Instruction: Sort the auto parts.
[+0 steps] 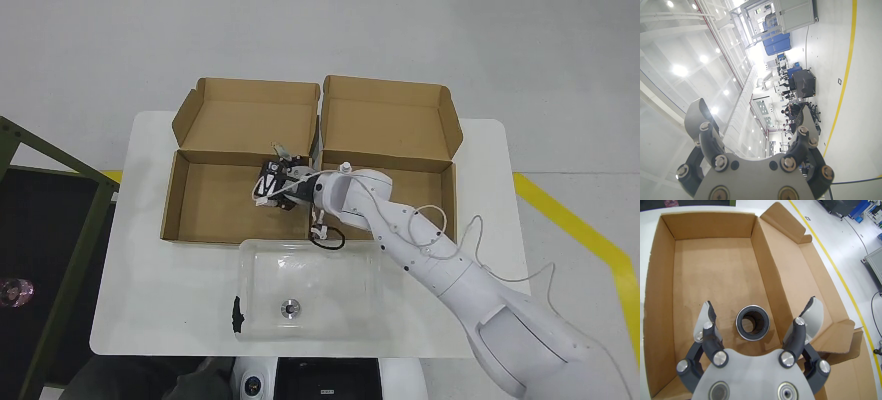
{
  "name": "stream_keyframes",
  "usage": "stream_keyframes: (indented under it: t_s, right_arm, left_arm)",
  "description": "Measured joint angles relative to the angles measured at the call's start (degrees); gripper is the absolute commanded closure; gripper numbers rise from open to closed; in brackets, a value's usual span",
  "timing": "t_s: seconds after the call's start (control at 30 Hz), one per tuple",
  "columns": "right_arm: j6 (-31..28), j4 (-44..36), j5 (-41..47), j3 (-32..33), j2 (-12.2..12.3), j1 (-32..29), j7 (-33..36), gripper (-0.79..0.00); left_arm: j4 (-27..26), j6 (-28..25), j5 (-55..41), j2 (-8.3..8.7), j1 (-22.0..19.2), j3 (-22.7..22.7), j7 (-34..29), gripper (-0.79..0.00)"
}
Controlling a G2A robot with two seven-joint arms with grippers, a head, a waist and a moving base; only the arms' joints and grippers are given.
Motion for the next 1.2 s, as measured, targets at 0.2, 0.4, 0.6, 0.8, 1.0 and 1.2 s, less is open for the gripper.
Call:
stream_keyframes:
  t_s: [0.2,0.4,0.6,0.8,1.0,1.2]
  right_arm:
    - [-3.80,-5.80,2.72,2.83,0.72,-2.09,-0.11,-0.773]
    - [-7.52,-11.98,3.62,5.05,1.84,-5.84,1.68,-0.785]
    - [-10.46,-19.00,2.42,7.14,3.32,-10.85,3.72,-0.785]
    - [-13.73,-26.67,0.95,8.97,4.88,-16.38,6.28,-0.785]
    - [-17.05,-31.84,0.14,10.38,6.29,-21.59,8.33,-0.785]
    - [-19.56,-36.18,-0.08,11.54,7.45,-25.81,10.28,-0.785]
  left_arm:
    - [0.00,0.00,0.00,0.00,0.00,0.00,0.00,-0.785]
    - [0.00,0.00,0.00,0.00,0.00,0.00,0.00,-0.785]
    - [0.00,0.00,0.00,0.00,0.00,0.00,0.00,-0.785]
    - [0.00,0.00,0.00,0.00,0.00,0.00,0.00,-0.785]
    - [0.00,0.00,0.00,0.00,0.00,0.00,0.00,-0.785]
    - [0.00,0.00,0.00,0.00,0.00,0.00,0.00,-0.785]
